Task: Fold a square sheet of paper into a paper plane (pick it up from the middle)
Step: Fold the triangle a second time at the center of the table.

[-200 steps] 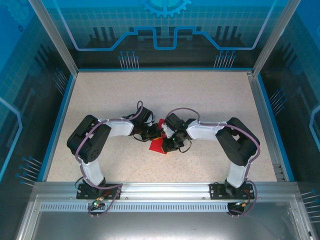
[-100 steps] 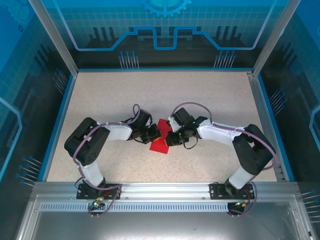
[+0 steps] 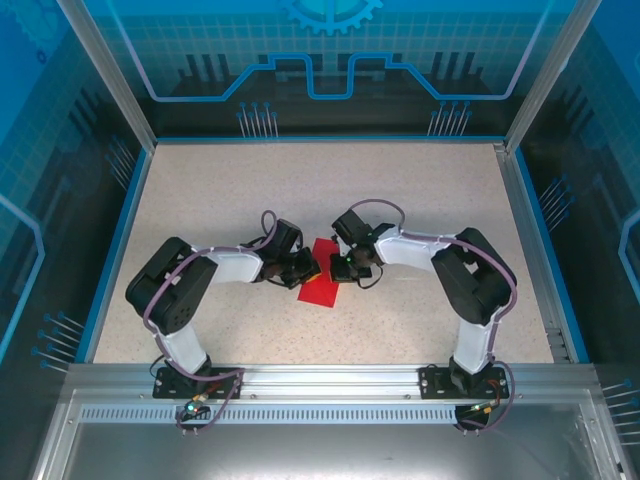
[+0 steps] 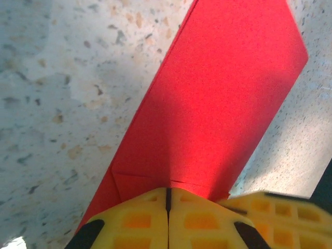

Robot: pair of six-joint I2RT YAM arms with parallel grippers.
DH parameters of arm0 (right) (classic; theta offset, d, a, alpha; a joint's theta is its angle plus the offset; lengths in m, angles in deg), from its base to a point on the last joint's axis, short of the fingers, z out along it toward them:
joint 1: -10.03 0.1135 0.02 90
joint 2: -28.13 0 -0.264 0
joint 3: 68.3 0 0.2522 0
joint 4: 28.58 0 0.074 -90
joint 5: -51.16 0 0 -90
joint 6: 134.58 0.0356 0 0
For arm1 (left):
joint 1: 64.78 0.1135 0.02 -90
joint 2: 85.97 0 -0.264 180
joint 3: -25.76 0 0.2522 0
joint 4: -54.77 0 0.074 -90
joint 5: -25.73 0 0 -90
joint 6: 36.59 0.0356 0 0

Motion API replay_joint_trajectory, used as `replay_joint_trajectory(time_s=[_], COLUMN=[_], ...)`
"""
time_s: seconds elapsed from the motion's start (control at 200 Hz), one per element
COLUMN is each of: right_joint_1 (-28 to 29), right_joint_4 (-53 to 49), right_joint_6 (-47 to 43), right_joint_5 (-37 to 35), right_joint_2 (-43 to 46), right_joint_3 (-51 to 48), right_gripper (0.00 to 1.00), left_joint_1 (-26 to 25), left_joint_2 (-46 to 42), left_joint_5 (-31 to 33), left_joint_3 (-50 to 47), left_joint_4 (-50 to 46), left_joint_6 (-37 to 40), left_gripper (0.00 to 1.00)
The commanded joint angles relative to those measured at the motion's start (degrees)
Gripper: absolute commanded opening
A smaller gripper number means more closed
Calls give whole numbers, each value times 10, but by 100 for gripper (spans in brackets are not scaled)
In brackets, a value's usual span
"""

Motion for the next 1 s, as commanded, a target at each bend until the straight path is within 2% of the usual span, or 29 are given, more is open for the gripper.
replay_joint_trajectory(time_s=[0.0,0.26,0.475,0.695,0.995], right_joint_1=[-10,-18,-23,-17,17], right_joint_4=[-33,-19,-10,32,50], right_joint_6=[8,-44,-95,-53,-18], right_joint_5=[-31,-5,36,75,82], right_joint_2=[-29,-76,-23,42,58], right_joint_3=[26,72,64,5,-30], right_gripper=[6,6,6,7,7], left_joint_1=[3,3,5,7,18], left_joint_2=[-20,-42,-28,-11,-26], left_joint_5=[-5,-16,-5,9,14], left_joint_3=[-9,15,50,72,51], left_joint_4=[-37,-59,-84,-124,-116], left_joint_6=[26,60,90,114,125], left_gripper=[7,8,8,7,7])
